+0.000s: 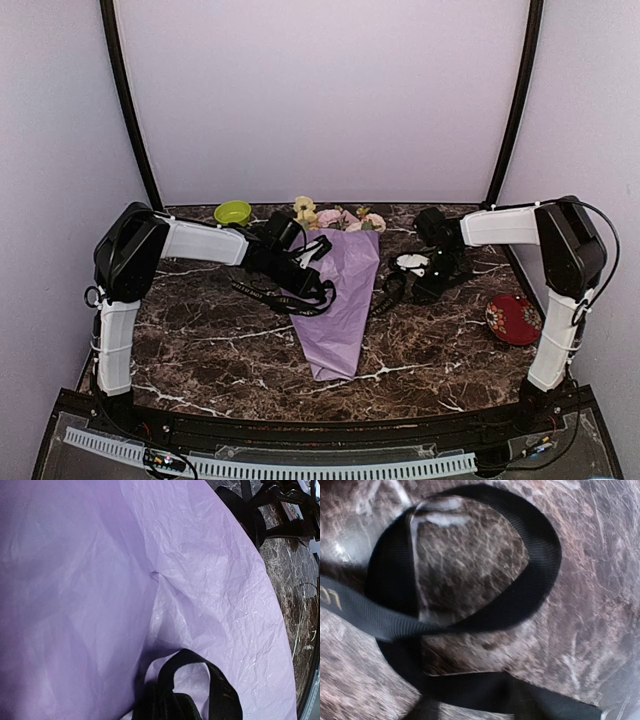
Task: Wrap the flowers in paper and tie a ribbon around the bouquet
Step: Pick up the right side of the ribbon from the center of the board, then place the right side of the ribbon on the folded bouquet.
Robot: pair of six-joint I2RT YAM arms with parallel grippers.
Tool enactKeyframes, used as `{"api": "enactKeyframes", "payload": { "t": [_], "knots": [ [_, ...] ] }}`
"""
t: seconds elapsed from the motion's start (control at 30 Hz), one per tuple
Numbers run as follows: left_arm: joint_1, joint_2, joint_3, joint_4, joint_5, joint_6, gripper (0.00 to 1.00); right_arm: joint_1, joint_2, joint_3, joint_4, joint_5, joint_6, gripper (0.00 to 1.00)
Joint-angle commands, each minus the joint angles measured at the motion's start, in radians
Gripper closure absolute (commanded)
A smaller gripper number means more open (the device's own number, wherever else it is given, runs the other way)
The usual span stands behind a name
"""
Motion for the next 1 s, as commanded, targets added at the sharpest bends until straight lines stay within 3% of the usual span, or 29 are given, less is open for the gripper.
{"api": "enactKeyframes", "payload": {
  "t": [0.0, 0.07, 0.23, 0.33, 0.4, 0.47, 0.57, 0.77, 0.97],
  "knots": [
    [0.002, -0.022, -0.017, -0.127, -0.039, 0.027, 1.00, -0.017, 0.027, 0.021, -0.017, -0.038, -0.074, 0.81],
    [0.002, -0.026, -0.021, -0.128, -0.043, 0.028, 1.00, -0.026, 0.016, 0.011, -0.016, -0.018, -0.071, 1.00],
    [0.002, -0.027, -0.021, -0.131, -0.046, 0.034, 1.00, -0.107, -0.082, 0.009, 0.033, 0.145, 0.062, 1.00],
    [0.002, -0.028, -0.022, -0.135, -0.047, 0.039, 1.00, -0.250, -0.171, 0.055, 0.090, 0.331, 0.225, 1.00],
    [0.002, -0.029, -0.025, -0.135, -0.050, 0.042, 1.00, -0.340, -0.238, 0.080, 0.127, 0.347, 0.298, 1.00],
    [0.002, -0.028, -0.031, -0.130, -0.050, 0.043, 1.00, -0.378, -0.315, 0.087, 0.163, 0.258, 0.336, 1.00],
    [0.003, -0.028, -0.036, -0.128, -0.053, 0.045, 1.00, -0.341, -0.419, 0.052, 0.235, -0.002, 0.332, 1.00],
    [0.003, -0.039, -0.041, -0.131, -0.055, 0.047, 1.00, 0.033, -0.493, -0.040, 0.335, -0.417, 0.242, 1.00],
    [0.005, -0.082, -0.075, -0.085, -0.029, 0.041, 1.00, 0.207, -0.383, -0.051, 0.633, -0.683, 0.495, 1.00]
  ]
}}
